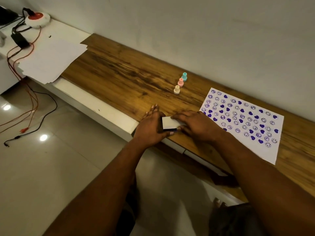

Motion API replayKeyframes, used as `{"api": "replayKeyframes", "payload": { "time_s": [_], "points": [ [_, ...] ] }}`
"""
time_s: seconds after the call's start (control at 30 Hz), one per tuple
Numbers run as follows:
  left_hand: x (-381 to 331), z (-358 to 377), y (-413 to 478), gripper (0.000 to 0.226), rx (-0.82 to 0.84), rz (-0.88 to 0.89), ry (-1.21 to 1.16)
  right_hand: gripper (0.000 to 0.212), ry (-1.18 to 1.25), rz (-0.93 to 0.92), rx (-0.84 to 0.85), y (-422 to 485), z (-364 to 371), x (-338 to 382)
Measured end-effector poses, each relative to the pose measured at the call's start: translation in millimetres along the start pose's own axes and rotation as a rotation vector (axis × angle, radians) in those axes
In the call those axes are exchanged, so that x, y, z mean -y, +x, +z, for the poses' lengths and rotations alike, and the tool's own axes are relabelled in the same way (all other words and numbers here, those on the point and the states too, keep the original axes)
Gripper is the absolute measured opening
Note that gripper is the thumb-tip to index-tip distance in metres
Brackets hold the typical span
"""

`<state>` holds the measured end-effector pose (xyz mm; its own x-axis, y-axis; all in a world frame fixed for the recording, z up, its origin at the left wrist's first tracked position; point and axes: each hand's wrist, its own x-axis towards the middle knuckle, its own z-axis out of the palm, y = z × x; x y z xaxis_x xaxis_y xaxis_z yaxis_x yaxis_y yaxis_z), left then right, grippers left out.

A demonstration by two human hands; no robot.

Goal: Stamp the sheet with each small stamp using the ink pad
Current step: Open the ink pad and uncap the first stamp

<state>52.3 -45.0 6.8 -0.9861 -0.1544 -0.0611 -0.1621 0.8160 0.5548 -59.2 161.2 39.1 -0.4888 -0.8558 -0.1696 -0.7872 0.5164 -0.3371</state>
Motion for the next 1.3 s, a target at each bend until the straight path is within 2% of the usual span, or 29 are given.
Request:
{"api": "replayKeyframes", "payload": {
  "time_s": [0.2,0.37,0.67,0.87,1.2,1.3],
  "points": [
    [1,-5,7,0.093,0.013,-0.037,-0.087,0.034,0.206,0.019,-0.089,7,-10,-2],
    [2,-5,9,0.117,0.033,-0.073,-0.11,0.032,0.312,0.128,-0.14,19,-16,-6],
    [6,-2,10,0.117,0.004,-0.025,-0.132,0.031,0.388,0.194,-0.261,43,-9,-15],
    [10,0,13,0.131,0.01,-0.035,-0.12,0.034,0.367,0.226,-0.257,46,-5,-24],
    [17,7,16,0.124,-0.009,-0.005,-0.087,0.033,0.337,0.272,-0.283,49,-3,-30],
    [18,6,17,0.123,-0.006,0.001,-0.089,0.03,0.294,0.338,-0.38,50,-6,-33]
  ]
}}
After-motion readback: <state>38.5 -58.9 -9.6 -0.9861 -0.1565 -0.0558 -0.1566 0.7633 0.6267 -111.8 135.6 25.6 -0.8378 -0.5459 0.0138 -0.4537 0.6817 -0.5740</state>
